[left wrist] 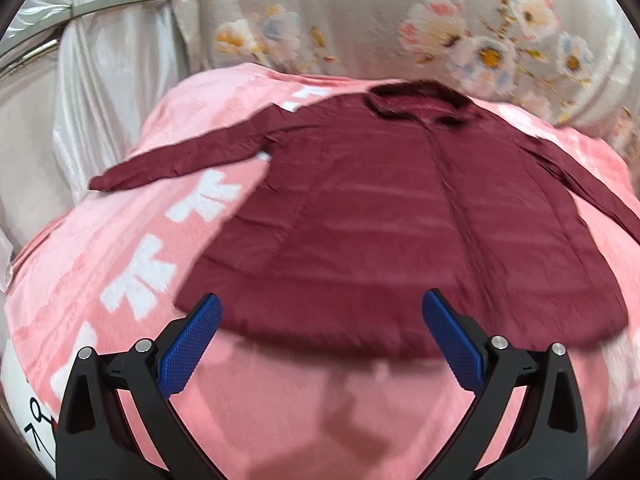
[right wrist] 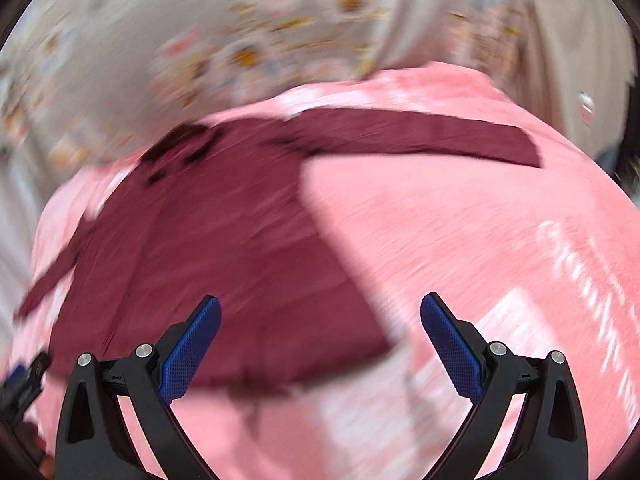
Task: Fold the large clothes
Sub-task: 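Reach the right gripper to the red jacket's sleeve cuff and grasp it, then carry the grasped sleeve across the jacket body with the right gripper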
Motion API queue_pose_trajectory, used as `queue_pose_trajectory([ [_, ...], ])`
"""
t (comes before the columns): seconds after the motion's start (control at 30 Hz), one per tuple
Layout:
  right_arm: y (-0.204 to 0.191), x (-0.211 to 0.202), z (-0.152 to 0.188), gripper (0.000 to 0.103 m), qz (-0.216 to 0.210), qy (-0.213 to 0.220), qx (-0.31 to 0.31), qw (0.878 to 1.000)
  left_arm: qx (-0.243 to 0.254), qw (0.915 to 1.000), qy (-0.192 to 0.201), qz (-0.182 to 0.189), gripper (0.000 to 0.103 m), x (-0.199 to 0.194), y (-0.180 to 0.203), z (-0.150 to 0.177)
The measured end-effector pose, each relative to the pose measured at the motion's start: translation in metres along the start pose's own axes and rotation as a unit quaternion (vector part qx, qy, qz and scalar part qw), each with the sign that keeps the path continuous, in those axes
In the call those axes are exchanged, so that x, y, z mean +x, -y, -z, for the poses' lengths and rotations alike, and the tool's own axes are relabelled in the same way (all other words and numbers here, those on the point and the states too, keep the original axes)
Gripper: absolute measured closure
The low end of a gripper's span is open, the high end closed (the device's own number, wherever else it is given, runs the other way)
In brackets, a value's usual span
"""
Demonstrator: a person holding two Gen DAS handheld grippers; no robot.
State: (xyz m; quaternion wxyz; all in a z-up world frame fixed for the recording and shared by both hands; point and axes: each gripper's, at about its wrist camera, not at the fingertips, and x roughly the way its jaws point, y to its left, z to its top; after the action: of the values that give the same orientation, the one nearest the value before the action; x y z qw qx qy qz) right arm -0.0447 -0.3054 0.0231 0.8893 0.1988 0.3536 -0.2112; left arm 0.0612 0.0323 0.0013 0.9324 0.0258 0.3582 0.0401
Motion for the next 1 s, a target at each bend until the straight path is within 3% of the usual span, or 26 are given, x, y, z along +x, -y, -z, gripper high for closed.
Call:
queue_pose_trajectory([
  [0.1,0.061,0.022,-0.038,0.005,0.031,0.015,0.065,0.997,0.000,0.9994,0.017,-0.030,0.005,0.014,-0.004,-0.015],
  [0.2,0.110,0.048,-0.066,0.005,0.064,0.019,0.127,0.990,-0.001,0.9993,0.023,-0.030,0.005,0.029,-0.006,-0.027],
  [0.3,0.149,0.080,-0.088,0.005,0.070,0.013,0.176,0.982,0.003,0.9994,0.022,-0.028,0.005,0.046,-0.003,-0.040],
  [0.53,0.208,0.148,-0.118,0.005,0.078,-0.001,0.267,0.961,-0.017,0.9989,-0.040,0.021,0.005,0.086,0.006,-0.060],
  [0.63,0.220,0.160,-0.131,0.006,0.083,0.033,0.292,0.952,-0.018,0.9989,-0.038,0.019,0.005,0.099,0.011,-0.066],
  [0.73,0.230,0.170,-0.146,0.033,0.076,0.045,0.311,0.946,-0.016,0.9987,-0.042,0.025,0.005,0.110,0.015,-0.070],
  [0.77,0.232,0.174,-0.151,0.051,0.076,0.045,0.317,0.944,-0.014,0.9987,-0.043,0.024,0.005,0.114,0.017,-0.071],
  [0.8,0.234,0.181,-0.159,0.075,0.077,0.044,0.320,0.943,-0.013,0.9986,-0.044,0.024,0.005,0.117,0.017,-0.072],
  [0.83,0.232,0.186,-0.166,0.085,0.077,0.044,0.319,0.944,-0.011,0.9986,-0.046,0.025,0.005,0.120,0.018,-0.072],
  [0.87,0.229,0.187,-0.172,0.092,0.077,0.047,0.315,0.945,-0.011,0.9985,-0.047,0.023,0.005,0.122,0.019,-0.072],
  [0.93,0.206,0.180,-0.192,0.094,0.066,0.072,0.288,0.953,-0.012,0.9984,-0.051,0.021,0.005,0.127,0.018,-0.071],
  [1.0,0.153,0.164,-0.219,0.094,0.033,0.102,0.217,0.970,-0.017,0.9981,-0.055,0.023,0.005,0.130,0.016,-0.070],
])
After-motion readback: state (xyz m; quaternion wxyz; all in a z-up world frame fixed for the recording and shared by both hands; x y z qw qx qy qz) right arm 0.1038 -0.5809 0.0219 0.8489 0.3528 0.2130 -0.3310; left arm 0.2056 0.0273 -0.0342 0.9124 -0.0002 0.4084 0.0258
